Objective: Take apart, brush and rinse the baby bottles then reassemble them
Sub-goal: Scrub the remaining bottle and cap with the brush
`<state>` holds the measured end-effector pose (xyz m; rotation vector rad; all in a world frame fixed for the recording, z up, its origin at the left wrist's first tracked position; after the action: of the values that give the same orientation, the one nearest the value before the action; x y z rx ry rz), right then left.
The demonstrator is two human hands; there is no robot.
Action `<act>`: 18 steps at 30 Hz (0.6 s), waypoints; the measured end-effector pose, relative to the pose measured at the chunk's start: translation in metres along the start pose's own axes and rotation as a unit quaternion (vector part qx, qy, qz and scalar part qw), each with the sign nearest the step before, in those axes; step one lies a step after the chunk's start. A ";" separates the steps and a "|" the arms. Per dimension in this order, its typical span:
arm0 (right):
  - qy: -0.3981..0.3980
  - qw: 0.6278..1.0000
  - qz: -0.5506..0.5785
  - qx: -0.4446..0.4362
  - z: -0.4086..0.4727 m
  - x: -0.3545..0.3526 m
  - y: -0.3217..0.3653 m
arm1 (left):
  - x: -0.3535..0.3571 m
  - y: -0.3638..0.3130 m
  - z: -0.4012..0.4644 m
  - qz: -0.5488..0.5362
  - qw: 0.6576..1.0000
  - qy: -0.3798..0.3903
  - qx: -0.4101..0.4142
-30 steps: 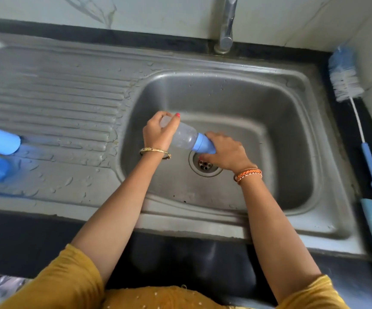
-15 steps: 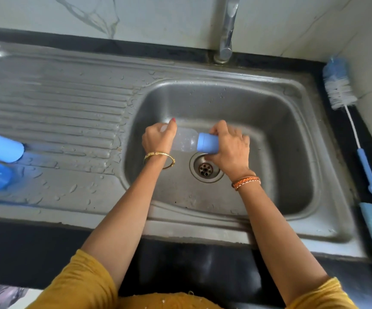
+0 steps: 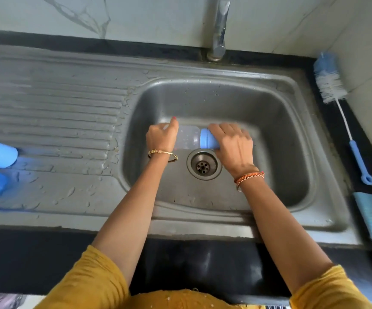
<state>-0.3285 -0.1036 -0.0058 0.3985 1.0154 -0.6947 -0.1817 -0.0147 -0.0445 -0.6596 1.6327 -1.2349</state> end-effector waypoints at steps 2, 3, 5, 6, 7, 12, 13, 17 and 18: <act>-0.120 0.992 0.002 0.026 -0.004 -0.015 -0.024 | -0.007 0.016 0.003 -0.048 0.992 -0.007 -0.116; -0.130 0.989 0.007 0.074 -0.007 -0.021 -0.038 | -0.011 0.024 0.006 -0.071 0.986 -0.013 -0.150; -0.033 0.983 0.026 0.181 -0.008 -0.020 -0.060 | -0.015 0.027 0.012 -0.084 0.984 -0.010 -0.156; 0.107 0.966 0.043 0.232 -0.012 -0.007 -0.065 | -0.013 0.025 0.013 -0.074 0.988 -0.001 -0.139; 0.259 0.930 0.050 0.257 -0.018 0.008 -0.063 | -0.009 0.020 0.012 -0.063 0.991 0.011 -0.119; 0.538 0.817 0.115 0.175 -0.049 0.066 -0.033 | 0.006 0.015 0.000 0.020 0.996 0.079 -0.045; 0.558 0.807 0.117 0.155 -0.055 0.076 -0.030 | 0.006 0.018 0.000 0.028 0.995 0.085 -0.046; 0.608 0.779 0.108 0.112 -0.070 0.098 -0.029 | 0.008 0.022 0.000 0.038 0.992 0.105 -0.056; 0.614 0.775 0.106 0.107 -0.072 0.100 -0.030 | 0.009 0.023 -0.002 0.030 0.992 0.109 -0.061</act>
<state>-0.3607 -0.1160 -0.1283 1.2414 2.0854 -0.2679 -0.1843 -0.0134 -0.0688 -0.5603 1.9067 -1.2033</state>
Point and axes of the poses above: each hand's wrist, its own z-axis towards the middle knuckle, its own x-axis out of the palm, y = z × x, the point moved 4 cm from there along z, towards the middle knuckle, and after that the axes turned 9 degrees about x, right-handed, at the moved point
